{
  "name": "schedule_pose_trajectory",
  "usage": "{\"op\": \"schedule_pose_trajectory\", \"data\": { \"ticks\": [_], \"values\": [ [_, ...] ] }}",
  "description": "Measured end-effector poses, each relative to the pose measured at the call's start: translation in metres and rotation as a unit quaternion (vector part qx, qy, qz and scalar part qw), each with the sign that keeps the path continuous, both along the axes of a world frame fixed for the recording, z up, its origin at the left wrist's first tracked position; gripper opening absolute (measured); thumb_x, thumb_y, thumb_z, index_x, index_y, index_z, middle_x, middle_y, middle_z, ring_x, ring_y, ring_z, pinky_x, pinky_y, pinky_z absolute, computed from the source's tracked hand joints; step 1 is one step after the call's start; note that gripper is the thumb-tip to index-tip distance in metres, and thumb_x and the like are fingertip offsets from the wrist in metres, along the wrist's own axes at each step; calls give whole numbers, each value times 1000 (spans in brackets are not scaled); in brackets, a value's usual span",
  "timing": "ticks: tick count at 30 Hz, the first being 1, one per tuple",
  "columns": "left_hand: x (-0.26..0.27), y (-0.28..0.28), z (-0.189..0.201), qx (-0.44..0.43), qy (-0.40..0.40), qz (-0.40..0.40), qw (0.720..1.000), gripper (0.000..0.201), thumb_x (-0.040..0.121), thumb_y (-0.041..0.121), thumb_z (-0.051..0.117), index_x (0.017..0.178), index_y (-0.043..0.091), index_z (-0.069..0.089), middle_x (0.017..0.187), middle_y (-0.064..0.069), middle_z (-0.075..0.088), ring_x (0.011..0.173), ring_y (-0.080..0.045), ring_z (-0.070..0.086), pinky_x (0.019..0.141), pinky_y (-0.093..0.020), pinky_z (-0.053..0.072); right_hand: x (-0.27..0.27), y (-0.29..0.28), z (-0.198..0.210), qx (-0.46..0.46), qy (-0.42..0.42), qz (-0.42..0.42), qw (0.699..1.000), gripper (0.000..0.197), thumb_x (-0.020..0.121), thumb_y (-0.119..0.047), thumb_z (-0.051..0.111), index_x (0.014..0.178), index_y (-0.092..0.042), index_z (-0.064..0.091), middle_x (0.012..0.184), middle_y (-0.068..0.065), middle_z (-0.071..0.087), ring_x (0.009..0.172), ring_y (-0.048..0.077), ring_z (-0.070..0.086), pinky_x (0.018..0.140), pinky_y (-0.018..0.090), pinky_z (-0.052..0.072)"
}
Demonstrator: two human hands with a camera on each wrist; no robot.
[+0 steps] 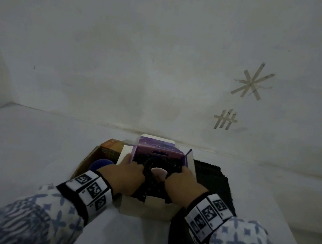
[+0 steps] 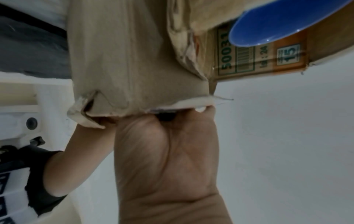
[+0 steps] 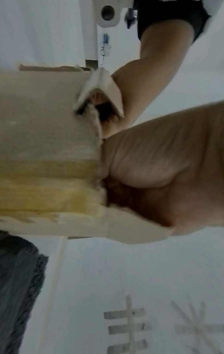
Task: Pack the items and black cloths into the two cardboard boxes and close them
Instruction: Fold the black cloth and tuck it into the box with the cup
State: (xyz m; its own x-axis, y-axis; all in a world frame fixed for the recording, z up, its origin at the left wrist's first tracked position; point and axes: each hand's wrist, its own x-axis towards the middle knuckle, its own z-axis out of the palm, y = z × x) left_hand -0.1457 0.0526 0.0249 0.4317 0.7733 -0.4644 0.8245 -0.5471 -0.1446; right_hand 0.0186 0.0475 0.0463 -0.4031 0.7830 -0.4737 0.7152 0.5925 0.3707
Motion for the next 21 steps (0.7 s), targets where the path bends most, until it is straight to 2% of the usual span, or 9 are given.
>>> {"op": "schedule_pose_trajectory", "data": {
  "ticks": [2, 5, 7, 10, 13, 15, 17, 19, 21],
  "values": [
    [4, -3, -8, 70, -8, 5, 997, 42, 87, 27, 55, 126, 14, 49, 124, -13, 47, 116, -34, 44, 108, -53, 21, 2, -3, -3, -12, -4, -13, 1000, 18, 89, -10, 47, 100, -9, 61, 85, 8, 61, 99, 28, 61, 115, 52, 11],
    [4, -2, -12, 123, -57, 10, 991, 52, 80, 31, 63, 126, 16, 44, 128, -11, 44, 119, -32, 42, 106, -49, 24, 7, 4, 7, -36, 81, -67, 994, 26, 90, -10, 47, 113, -5, 59, 104, 14, 65, 98, 31, 60, 101, 44, 38],
    [2, -1, -5, 99, -67, 6, 993, 44, 81, 32, 62, 120, 16, 51, 122, -9, 51, 115, -30, 46, 108, -51, 21, 8, 7, 13, -31, 130, -90, 987, 29, 92, -10, 45, 119, -6, 55, 113, 15, 59, 102, 32, 58, 92, 40, 44],
    [0, -1, 2, 37, -86, 22, 995, 19, 85, 31, 51, 95, 19, 63, 102, -6, 65, 106, -26, 53, 113, -59, 6, 6, 1, 4, 5, 93, -68, 993, 25, 91, -10, 46, 112, -8, 60, 111, 12, 63, 107, 30, 56, 111, 52, 20],
    [-1, 0, -4, -1, -41, 26, 999, 23, 85, 33, 47, 89, 20, 65, 97, -4, 67, 106, -25, 54, 108, -64, -15, 6, -2, -14, 13, 67, -83, 994, 26, 91, -9, 43, 107, -8, 63, 106, 9, 67, 107, 29, 58, 116, 58, -3],
    [0, 1, -11, -13, -18, 22, 1000, 26, 86, 29, 47, 99, 19, 67, 102, -5, 67, 109, -26, 54, 108, -65, -13, 7, -2, -17, 10, 60, -96, 994, 25, 90, -9, 43, 103, -8, 64, 99, 8, 68, 106, 28, 58, 113, 62, -9],
    [2, 3, -14, -39, -20, 40, 998, 29, 88, 24, 47, 111, 17, 63, 112, -9, 63, 112, -30, 53, 114, -65, 3, 11, -1, -13, -17, 75, -121, 990, 24, 88, -9, 44, 102, -9, 64, 92, 6, 63, 106, 28, 56, 111, 63, -12],
    [3, 7, -11, -33, -40, 47, 998, 31, 89, 25, 45, 112, 17, 62, 112, -11, 62, 110, -32, 53, 111, -62, 21, 21, 6, -4, -19, 152, -133, 979, 28, 86, -7, 45, 106, -9, 65, 99, 8, 62, 106, 29, 56, 115, 60, 3],
    [8, 8, -4, 29, -53, 33, 998, 31, 91, 29, 40, 104, 17, 66, 102, -7, 66, 103, -30, 54, 110, -64, 14, 42, 14, 8, 44, 339, -186, 921, 32, 84, -3, 46, 107, -8, 68, 112, 11, 63, 108, 30, 58, 107, 40, 34]
  ]
}}
